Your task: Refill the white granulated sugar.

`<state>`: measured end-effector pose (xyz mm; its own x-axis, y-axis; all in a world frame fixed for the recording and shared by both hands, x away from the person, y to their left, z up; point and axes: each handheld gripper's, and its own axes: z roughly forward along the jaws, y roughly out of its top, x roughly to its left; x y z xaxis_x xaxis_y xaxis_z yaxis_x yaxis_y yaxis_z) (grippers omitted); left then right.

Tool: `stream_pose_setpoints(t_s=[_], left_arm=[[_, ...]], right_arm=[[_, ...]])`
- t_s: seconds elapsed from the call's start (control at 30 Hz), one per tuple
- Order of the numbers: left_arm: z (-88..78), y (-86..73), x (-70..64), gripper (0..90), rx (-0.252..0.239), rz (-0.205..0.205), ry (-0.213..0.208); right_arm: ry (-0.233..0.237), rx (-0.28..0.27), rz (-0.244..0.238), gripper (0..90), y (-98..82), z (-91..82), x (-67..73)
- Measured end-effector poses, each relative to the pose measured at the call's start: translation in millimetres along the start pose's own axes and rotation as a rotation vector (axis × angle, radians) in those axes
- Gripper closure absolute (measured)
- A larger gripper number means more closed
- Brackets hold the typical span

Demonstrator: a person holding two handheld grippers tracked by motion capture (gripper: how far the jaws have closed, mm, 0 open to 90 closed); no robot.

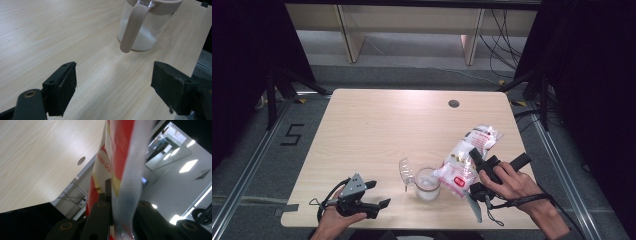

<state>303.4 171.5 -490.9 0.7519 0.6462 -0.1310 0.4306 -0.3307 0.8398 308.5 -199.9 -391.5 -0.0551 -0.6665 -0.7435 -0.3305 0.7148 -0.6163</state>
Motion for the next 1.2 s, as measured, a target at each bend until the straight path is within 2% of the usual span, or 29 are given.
stream_pose_setpoints(t_s=[0.5, 0.53, 0.57, 0.8, 0.87, 1.07, 1.1, 1.2], left_arm=[[-0.3, 0.2, 0.3, 19.8, 0.000, 0.001, -0.001], [-0.3, 0.2, 0.2, 19.8, -0.001, 0.001, -0.001], [-0.2, -0.2, -0.9, 19.8, 0.000, -0.020, 0.001], [-0.2, -0.2, -0.8, 19.8, 0.001, -0.019, 0.001], [-0.1, -0.2, -1.0, 19.8, 0.000, -0.024, 0.001], [-0.1, 0.1, 0.5, 19.8, -0.004, 0.006, -0.003], [0.1, -0.2, -0.6, 19.8, -0.001, -0.018, -0.002], [0.3, -0.3, -0.9, 19.9, -0.003, -0.021, -0.004]], right_arm=[[0.010, -0.011, 0.002, 88.1, 1.7, 1.0, 0.1], [-0.001, -0.010, 0.001, 88.1, 2.0, 0.8, 0.3], [-0.001, -0.005, 0.007, 88.2, 2.4, 0.5, 0.6], [0.014, -0.017, 0.021, 88.4, 3.1, 1.9, 1.8], [0.004, -0.016, 0.029, 88.5, 2.9, 2.1, 2.9], [0.004, -0.018, 0.035, 88.5, 1.4, 1.9, 4.7], [0.014, -0.020, 0.036, 88.5, 1.5, 1.8, 5.2], [0.017, -0.019, 0.038, 88.5, 1.1, 2.2, 5.8]])
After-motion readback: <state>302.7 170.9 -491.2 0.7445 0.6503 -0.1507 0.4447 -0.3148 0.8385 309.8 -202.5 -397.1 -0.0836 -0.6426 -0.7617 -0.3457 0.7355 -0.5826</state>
